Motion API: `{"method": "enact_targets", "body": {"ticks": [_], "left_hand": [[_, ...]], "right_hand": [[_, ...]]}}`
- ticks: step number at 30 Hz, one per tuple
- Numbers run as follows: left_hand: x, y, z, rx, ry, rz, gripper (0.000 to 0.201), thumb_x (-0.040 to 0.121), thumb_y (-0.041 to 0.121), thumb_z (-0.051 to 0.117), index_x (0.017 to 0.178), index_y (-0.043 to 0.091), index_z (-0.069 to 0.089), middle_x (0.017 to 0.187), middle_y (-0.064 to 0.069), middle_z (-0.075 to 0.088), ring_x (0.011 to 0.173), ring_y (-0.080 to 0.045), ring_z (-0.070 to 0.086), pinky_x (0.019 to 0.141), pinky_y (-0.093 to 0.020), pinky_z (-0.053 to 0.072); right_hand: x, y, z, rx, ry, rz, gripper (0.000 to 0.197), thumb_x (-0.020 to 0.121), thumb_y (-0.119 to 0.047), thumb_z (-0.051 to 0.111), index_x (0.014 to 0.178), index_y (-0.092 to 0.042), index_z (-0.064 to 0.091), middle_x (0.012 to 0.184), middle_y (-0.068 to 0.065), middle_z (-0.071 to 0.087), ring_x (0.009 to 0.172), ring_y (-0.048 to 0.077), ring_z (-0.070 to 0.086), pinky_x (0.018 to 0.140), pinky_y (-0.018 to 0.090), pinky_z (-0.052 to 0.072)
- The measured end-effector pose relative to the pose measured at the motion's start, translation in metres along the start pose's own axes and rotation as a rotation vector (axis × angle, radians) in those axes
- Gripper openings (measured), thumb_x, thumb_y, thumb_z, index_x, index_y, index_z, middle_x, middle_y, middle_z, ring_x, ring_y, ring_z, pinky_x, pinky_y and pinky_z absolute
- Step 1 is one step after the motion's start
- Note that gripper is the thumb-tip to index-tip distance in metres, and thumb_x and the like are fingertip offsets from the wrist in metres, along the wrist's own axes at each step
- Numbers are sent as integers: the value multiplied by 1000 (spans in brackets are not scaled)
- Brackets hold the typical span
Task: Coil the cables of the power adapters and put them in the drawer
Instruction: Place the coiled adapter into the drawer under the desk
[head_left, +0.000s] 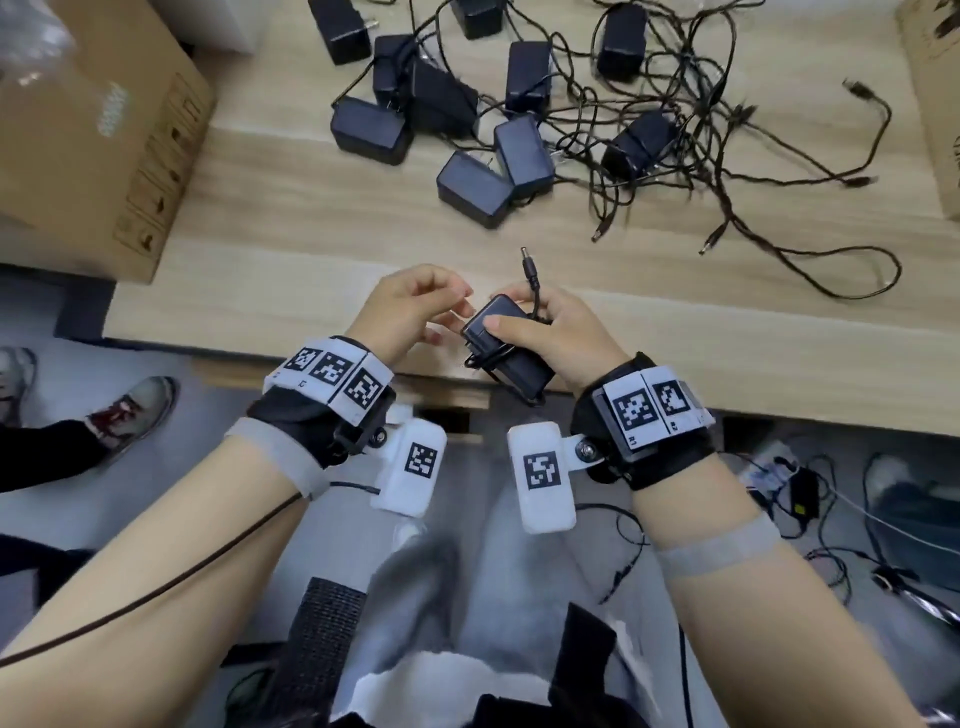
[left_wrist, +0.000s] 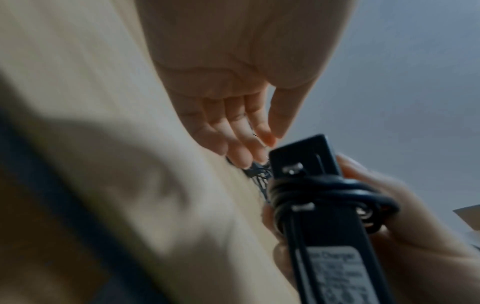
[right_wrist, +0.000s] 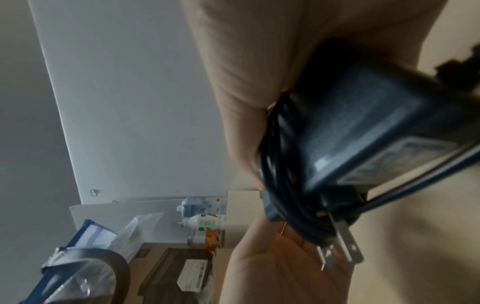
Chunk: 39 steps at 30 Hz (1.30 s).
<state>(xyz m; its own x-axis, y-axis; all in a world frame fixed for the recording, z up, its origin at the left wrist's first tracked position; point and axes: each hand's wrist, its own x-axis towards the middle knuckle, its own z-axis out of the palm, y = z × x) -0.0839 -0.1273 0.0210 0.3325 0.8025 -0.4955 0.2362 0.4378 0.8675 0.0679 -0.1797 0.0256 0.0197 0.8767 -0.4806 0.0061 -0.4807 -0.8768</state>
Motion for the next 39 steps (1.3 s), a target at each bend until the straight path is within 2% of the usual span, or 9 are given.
{"method": "enact_targets", "body": {"ticks": [5, 7, 11, 14, 16, 23, 31, 35, 39], "left_hand": [[-44, -69, -48, 67, -124, -142, 23, 91, 6, 49, 76, 14, 65, 61, 4, 69, 60, -5, 63, 66, -23, 46], [-49, -98, -57, 118, -164, -230, 23, 90, 7, 51, 75, 16, 65, 63, 8, 70, 63, 0, 63, 70, -22, 45], [-30, -154, -61, 212, -87, -283, 18, 89, -2, 51, 87, 12, 61, 85, 6, 67, 83, -4, 60, 67, -6, 44], [-9, -186, -62, 421, 19, -216, 31, 85, 1, 58, 115, 11, 59, 123, -10, 54, 117, -22, 49, 98, -25, 44], [1, -194, -62, 636, 26, -187, 38, 84, 7, 61, 121, 15, 59, 130, -12, 49, 126, -25, 41, 108, -34, 33], [15, -194, -67, 817, 91, -168, 29, 89, 12, 49, 111, 22, 66, 126, -1, 54, 114, -22, 50, 84, -21, 33], [21, -190, -76, 1050, 6, -364, 33, 93, 22, 44, 121, 25, 60, 126, -13, 59, 113, -33, 53, 84, -32, 42], [25, -189, -74, 1101, 7, -406, 26, 93, 23, 43, 105, 16, 66, 112, -17, 62, 91, -32, 54, 78, -31, 39], [14, -189, -75, 1088, -18, -460, 30, 92, 18, 42, 110, 11, 65, 113, -16, 62, 83, -27, 47, 76, -29, 36]], "right_hand": [[-14, 44, 50, 48, 50, 54, 23, 78, -7, 70, 84, -25, 56, 84, 4, 60, 77, 18, 57, 79, 32, 49], [-16, 62, 65, 30, 13, 71, 21, 81, -5, 67, 90, -20, 55, 83, 3, 59, 74, 13, 56, 73, 22, 48], [-11, 106, 85, -51, -24, 109, 26, 82, -4, 65, 101, -14, 51, 88, 5, 57, 71, 4, 55, 69, 12, 44], [-6, 133, 92, -31, 34, 120, 24, 81, -4, 66, 96, -16, 52, 80, 0, 57, 61, -7, 55, 65, 8, 44], [-1, 143, 95, -9, 47, 119, 24, 81, -4, 66, 90, -21, 52, 78, -2, 57, 61, -6, 56, 64, 8, 43], [14, 150, 105, 49, 36, 101, 25, 80, -1, 65, 88, -20, 52, 73, -2, 58, 57, -4, 57, 61, 11, 46], [21, 151, 112, 39, 30, 142, 23, 81, -4, 65, 86, -22, 53, 73, -2, 60, 56, -3, 59, 57, 12, 49], [24, 152, 116, 22, 55, 185, 22, 84, -6, 64, 102, -16, 57, 80, -3, 60, 70, 6, 59, 65, 12, 50], [23, 147, 123, 46, 53, 208, 29, 86, -5, 59, 115, -6, 59, 82, -6, 60, 72, 3, 57, 64, 9, 49]]}}
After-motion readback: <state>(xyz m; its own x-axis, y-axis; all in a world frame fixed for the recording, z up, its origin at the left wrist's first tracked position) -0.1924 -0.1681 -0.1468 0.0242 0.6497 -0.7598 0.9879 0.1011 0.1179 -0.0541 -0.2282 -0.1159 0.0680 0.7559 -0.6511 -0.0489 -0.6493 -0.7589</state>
